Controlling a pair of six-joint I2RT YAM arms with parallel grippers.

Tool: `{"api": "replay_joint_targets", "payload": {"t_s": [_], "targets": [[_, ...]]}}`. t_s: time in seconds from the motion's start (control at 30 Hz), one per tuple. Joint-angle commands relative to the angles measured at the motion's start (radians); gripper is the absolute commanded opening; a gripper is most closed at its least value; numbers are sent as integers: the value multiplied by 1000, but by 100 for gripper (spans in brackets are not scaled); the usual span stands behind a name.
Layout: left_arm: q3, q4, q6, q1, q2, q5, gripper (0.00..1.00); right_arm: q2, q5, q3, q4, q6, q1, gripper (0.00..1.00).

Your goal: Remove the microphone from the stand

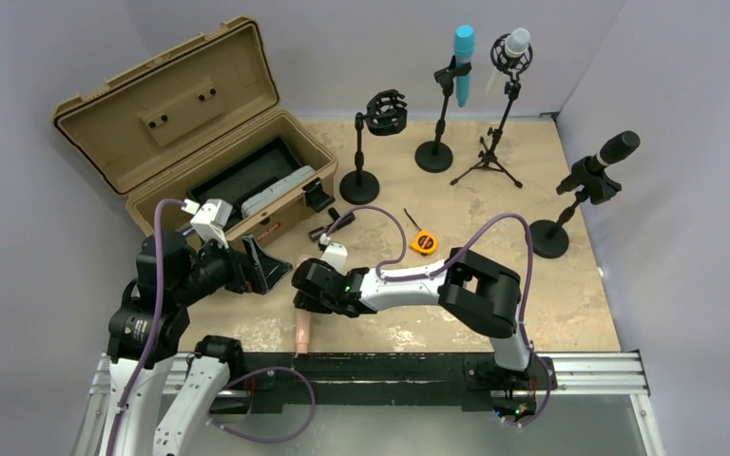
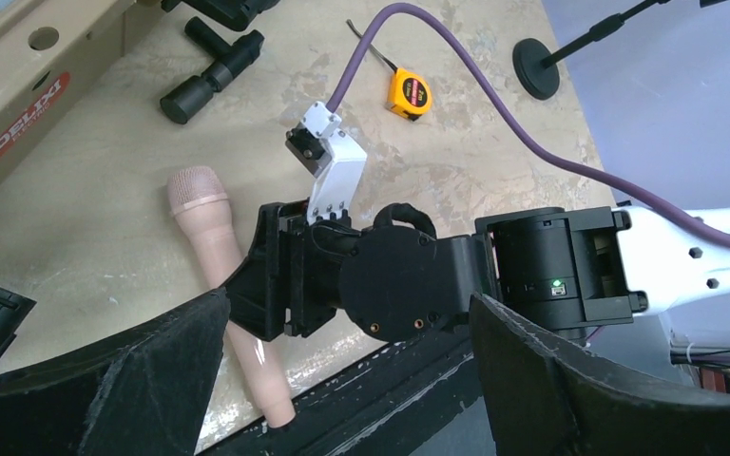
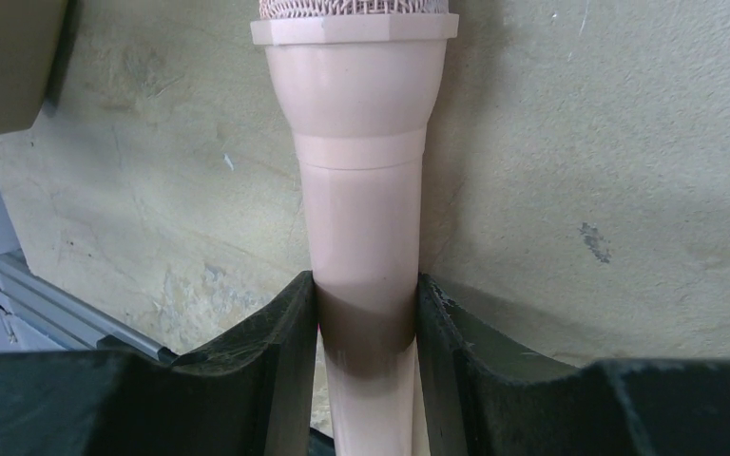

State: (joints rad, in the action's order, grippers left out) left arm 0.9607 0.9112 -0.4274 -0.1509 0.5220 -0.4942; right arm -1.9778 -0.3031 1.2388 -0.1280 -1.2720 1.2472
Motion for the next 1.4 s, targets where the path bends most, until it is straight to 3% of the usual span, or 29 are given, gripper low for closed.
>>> {"api": "replay_joint_targets", "payload": {"t_s": [0.0, 0.4, 0.73, 0.87, 1.07, 1.37], "targets": [[-17, -6, -7, 4, -13, -1, 93, -5, -42, 32, 2, -14, -11, 19], [-30, -13, -10, 4, -23, -1, 94, 28, -42, 13, 20, 6, -11, 50], [-33, -21, -13, 4, -19, -4, 94, 109, -118, 5, 11, 75, -9, 62], [-31, -21, -12, 4, -17, -7, 94, 189, -187, -7, -8, 123, -9, 64], [-27, -31, -15, 4, -8, -15, 94, 358, -249, -114, 81, 267, -11, 82], [-17, -144, -81, 4, 54, -77, 96, 642, -312, -238, 176, 500, -19, 86]]}}
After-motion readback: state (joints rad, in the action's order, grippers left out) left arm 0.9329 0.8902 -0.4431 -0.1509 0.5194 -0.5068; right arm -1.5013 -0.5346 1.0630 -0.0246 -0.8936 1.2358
